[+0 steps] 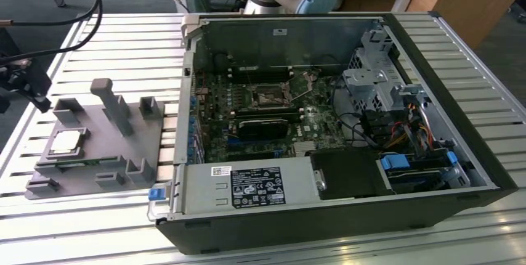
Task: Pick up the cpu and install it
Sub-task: 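Pick up the cpu and move it towards the insertion slot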
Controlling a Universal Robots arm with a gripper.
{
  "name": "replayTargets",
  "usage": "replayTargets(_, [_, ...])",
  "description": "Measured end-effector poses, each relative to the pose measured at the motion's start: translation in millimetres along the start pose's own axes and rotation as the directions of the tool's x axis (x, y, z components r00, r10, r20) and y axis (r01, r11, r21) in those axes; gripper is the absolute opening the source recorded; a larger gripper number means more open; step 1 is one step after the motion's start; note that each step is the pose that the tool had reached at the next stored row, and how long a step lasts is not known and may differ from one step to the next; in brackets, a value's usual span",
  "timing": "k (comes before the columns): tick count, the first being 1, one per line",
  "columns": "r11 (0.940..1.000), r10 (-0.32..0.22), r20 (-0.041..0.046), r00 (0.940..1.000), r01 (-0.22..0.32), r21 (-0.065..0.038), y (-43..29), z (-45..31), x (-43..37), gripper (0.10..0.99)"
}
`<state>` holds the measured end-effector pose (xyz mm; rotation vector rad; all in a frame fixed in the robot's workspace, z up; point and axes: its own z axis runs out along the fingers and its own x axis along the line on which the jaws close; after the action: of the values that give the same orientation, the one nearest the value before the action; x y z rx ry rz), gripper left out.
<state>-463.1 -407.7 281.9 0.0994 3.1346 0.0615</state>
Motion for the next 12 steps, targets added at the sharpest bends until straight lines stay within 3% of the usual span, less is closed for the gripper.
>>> replayTargets(12, [0.9998, -0.021, -0.0035, 0.9998, 0.021, 0.000, -0.3, 7.4, 0.0, 0.706])
